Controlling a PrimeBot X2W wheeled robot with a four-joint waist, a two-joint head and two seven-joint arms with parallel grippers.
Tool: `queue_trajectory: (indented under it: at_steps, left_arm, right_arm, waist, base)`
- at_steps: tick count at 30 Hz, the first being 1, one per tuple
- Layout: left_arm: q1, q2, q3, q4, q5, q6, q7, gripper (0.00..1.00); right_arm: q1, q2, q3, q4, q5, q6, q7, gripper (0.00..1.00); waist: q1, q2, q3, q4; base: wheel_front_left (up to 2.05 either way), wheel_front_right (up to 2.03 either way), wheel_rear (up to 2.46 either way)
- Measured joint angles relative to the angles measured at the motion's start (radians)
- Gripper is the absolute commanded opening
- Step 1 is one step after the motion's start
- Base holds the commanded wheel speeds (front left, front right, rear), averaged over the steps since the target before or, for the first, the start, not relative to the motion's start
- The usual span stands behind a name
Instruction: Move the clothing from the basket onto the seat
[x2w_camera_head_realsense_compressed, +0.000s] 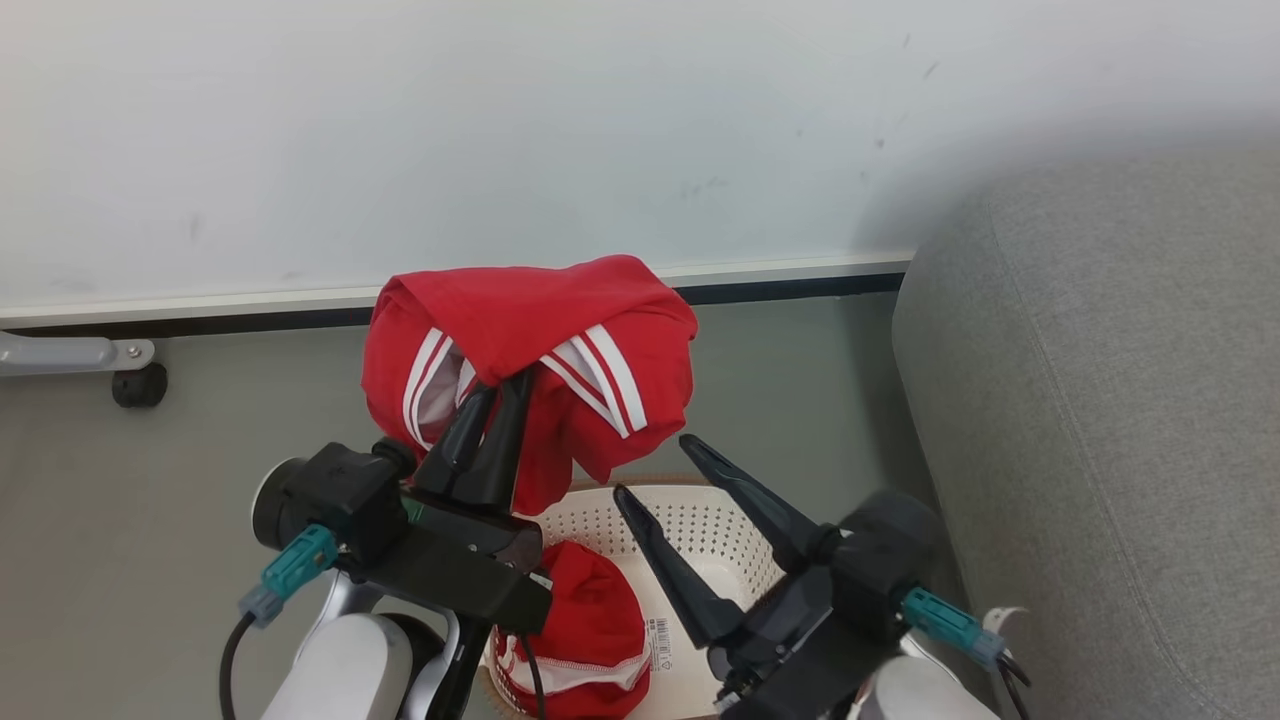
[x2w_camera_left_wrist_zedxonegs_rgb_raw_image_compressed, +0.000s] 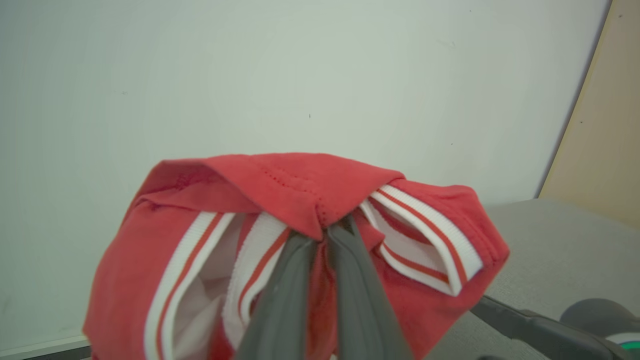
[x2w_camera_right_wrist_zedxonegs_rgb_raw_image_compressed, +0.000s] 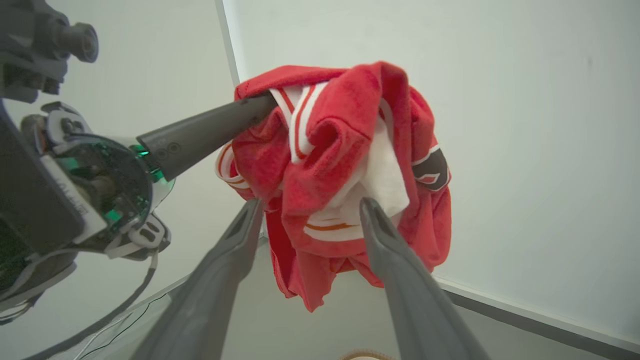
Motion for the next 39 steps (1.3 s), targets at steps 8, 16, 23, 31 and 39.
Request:
queue_trajectory:
  at_steps: [8, 16, 23, 31, 39]
  left_arm:
    - [-0.007, -0.009, -0.030, -0.006, 0.000, -0.001, 0.009, 0.00]
    - [-0.022, -0.016, -0.047, -0.015, 0.000, -0.010, 0.018, 0.00]
    - [-0.024, -0.018, -0.056, -0.015, 0.000, -0.018, 0.018, 0.00]
    - [-0.026, -0.016, -0.057, -0.015, 0.000, -0.019, 0.019, 0.00]
    - [-0.026, -0.002, -0.059, -0.017, 0.007, -0.025, 0.027, 1.00]
  right_arm:
    - [-0.097, 0.005, 0.032, 0.070, 0.010, 0.004, 0.016, 1.00]
    - [-0.209, 0.006, 0.071, 0.177, 0.041, 0.008, 0.014, 1.00]
    - [-0.269, 0.007, 0.139, 0.209, 0.116, -0.019, -0.011, 0.00]
    - [-0.307, 0.007, 0.181, 0.249, 0.178, -0.043, -0.031, 0.00]
    - [-0.345, 0.007, 0.179, 0.315, 0.196, -0.052, -0.048, 0.00]
  waist:
    - [0.0001, 0.0000, 0.008, 0.018]
    - [0.0000, 0.0000, 0.017, 0.042]
    - [0.0000, 0.0000, 0.022, 0.054]
    - [0.0000, 0.0000, 0.027, 0.060]
    - [0.0000, 0.0000, 0.027, 0.052]
  base:
    - [0.00, 0.00, 0.00]
    - [0.00, 0.00, 0.00]
    - [0.00, 0.00, 0.00]
    - [0.00, 0.00, 0.00]
    - [0.00, 0.00, 0.00]
